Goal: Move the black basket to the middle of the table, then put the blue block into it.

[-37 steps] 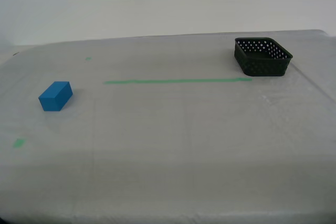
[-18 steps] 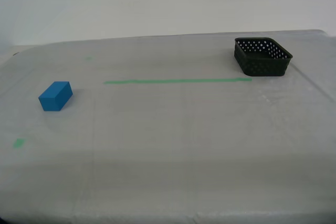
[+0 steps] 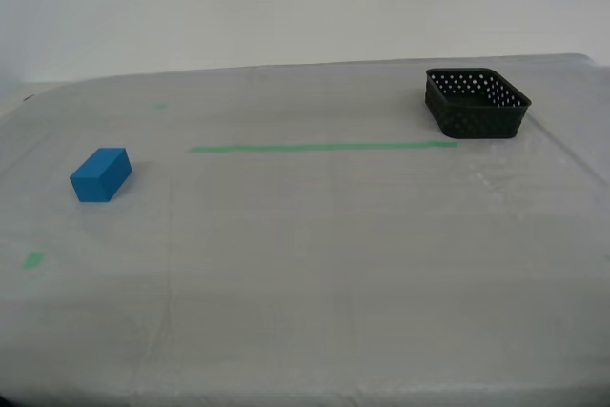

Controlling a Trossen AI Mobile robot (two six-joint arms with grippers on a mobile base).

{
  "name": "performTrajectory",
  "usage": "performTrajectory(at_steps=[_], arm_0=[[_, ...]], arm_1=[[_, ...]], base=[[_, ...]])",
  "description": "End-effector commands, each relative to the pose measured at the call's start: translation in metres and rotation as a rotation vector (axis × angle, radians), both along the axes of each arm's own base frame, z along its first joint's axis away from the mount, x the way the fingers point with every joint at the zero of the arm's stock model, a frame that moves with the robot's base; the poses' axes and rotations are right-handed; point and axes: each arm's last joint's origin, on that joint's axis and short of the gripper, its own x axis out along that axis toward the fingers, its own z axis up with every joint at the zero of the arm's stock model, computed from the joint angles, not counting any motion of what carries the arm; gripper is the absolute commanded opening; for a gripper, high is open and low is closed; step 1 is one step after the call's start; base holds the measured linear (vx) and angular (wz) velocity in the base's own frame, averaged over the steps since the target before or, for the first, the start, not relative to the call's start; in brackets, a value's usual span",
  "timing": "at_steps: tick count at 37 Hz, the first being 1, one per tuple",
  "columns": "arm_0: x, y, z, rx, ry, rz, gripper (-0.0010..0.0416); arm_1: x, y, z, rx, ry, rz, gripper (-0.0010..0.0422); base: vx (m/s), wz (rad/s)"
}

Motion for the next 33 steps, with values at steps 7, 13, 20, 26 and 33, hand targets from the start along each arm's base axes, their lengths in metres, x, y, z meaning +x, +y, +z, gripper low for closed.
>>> performTrajectory(at_steps=[7, 13, 20, 26, 33], arm_0=[[0.017, 0.000, 0.000, 0.021, 0.088, 0.013, 0.0000], [0.025, 0.000, -0.001, 0.023, 0.119, 0.013, 0.0000], [0.039, -0.004, -0.005, 0.036, 0.133, 0.014, 0.0000], [0.052, -0.007, -0.011, 0.062, 0.149, 0.027, 0.0000], [0.066, -0.009, -0.017, 0.053, 0.184, 0.040, 0.0000]], arm_1=[[0.000, 0.000, 0.001, 0.001, -0.005, 0.000, 0.0000], [0.000, 0.000, 0.001, 0.001, -0.005, 0.000, 0.0000], [0.000, 0.000, 0.001, 0.001, -0.005, 0.000, 0.0000], [0.000, 0.000, 0.001, 0.001, -0.005, 0.001, 0.0000], [0.000, 0.000, 0.001, 0.001, -0.005, 0.000, 0.0000]], base=[[0.000, 0.000], [0.000, 0.000], [0.000, 0.000], [0.000, 0.000], [0.000, 0.000]])
